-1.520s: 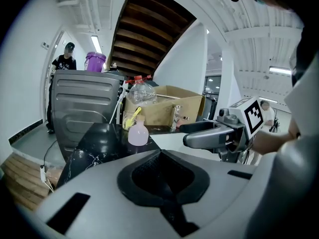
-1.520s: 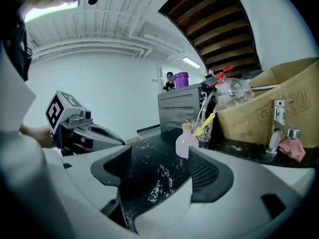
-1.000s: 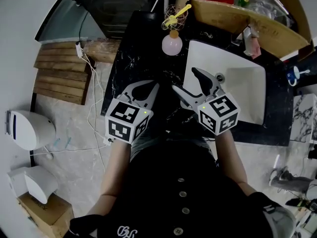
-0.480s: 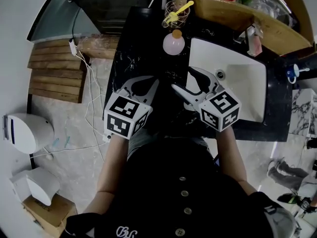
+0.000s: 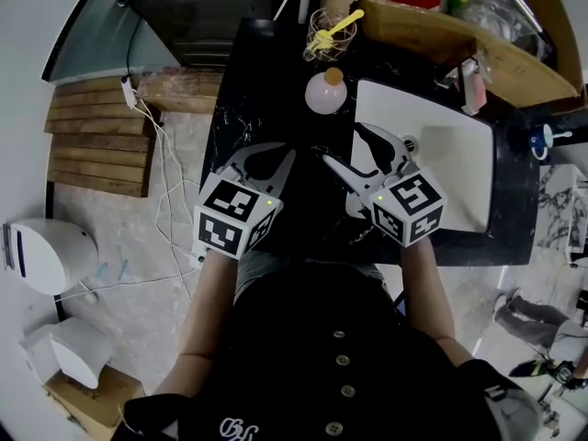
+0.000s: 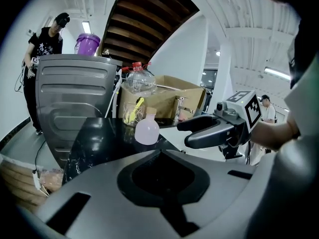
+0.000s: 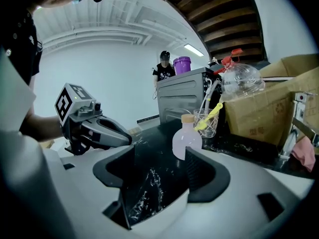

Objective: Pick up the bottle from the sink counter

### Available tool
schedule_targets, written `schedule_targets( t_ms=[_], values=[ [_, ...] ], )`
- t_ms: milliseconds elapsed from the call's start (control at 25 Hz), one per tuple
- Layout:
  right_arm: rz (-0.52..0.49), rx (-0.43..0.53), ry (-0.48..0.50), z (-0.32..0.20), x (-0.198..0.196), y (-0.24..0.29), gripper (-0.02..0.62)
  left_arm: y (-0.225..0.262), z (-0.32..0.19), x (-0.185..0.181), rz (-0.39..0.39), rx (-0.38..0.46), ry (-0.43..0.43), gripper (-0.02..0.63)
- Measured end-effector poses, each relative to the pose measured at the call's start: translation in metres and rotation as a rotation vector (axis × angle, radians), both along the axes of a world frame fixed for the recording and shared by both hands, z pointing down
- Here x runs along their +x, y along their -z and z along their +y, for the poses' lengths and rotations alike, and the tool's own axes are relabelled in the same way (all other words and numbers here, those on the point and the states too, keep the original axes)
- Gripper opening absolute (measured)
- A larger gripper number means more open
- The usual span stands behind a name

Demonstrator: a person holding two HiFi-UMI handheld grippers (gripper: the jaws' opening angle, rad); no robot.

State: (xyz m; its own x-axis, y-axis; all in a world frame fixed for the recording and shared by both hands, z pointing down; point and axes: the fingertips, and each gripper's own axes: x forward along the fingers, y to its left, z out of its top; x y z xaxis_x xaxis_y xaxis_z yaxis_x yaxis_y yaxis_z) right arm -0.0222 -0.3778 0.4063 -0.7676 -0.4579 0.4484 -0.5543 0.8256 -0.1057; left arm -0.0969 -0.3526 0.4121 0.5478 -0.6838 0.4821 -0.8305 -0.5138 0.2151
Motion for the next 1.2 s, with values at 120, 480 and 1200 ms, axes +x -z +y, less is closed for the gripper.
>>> schedule_targets(
  t_ms=[120,480,1200],
  values=[
    [0.005,0.008,-0.015,-0.009,0.000,-0.002,0.308,-0.002,-0.007,-0.002,0.002,-0.005,-0.003,0.017],
    [0.063,0.019,-0.035,-0.039,-0.005,-0.015,0.337,-0.006,-0.024,-0.006,0.036,-0.005,0.012,0.017],
    [0.146,-0.074,-0.010,-0.092,-0.024,-0.049,0.393,-0.013,-0.043,-0.004,0.114,-0.010,0.004,0.017]
  ],
)
